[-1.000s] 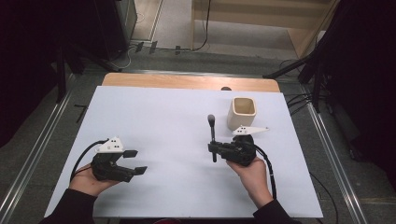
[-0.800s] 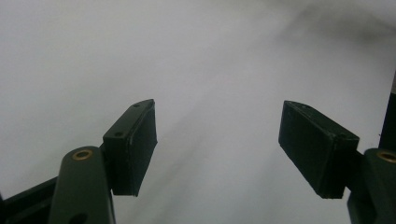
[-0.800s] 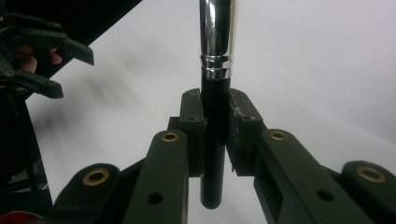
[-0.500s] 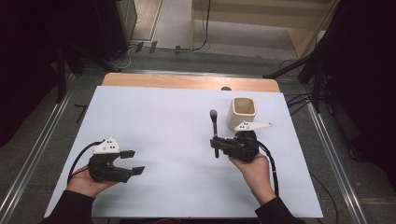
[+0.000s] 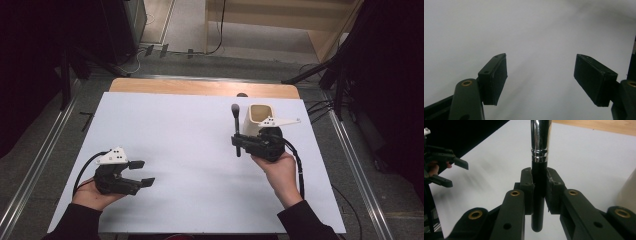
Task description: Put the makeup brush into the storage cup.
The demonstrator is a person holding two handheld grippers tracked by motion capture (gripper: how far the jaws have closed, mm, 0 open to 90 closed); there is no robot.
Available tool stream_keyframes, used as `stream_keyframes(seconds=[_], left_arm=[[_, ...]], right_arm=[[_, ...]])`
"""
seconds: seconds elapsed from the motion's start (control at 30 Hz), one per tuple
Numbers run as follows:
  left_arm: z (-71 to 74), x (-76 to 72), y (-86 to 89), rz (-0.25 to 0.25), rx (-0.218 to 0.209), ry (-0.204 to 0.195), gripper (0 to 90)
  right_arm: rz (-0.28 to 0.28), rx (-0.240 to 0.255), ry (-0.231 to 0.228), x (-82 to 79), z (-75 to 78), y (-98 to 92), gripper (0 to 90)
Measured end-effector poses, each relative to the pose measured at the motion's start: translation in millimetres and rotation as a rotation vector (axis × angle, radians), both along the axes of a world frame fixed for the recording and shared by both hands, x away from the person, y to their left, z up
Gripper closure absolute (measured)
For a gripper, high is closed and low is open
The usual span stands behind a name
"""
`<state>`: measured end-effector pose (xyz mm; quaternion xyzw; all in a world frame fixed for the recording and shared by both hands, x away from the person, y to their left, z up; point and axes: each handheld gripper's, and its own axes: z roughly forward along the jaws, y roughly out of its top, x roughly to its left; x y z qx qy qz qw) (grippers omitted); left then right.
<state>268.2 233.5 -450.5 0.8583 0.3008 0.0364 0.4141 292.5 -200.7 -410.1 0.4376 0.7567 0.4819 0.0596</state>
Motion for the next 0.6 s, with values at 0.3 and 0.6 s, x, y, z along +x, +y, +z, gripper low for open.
stream_keyframes(seconds=[0.3, 0.6], left_arm=[[-0.3, 0.4, 0.5, 0.003, 0.005, -0.004, 27.5], [-0.4, 0.5, 0.6, 0.006, 0.009, -0.007, 27.3]], right_arm=[[-0.031, -0.004, -0.016, 7.1, 13.7, -10.3, 79.0], [-0.063, -0.016, -0.031, 14.6, 24.9, -20.4, 79.0]])
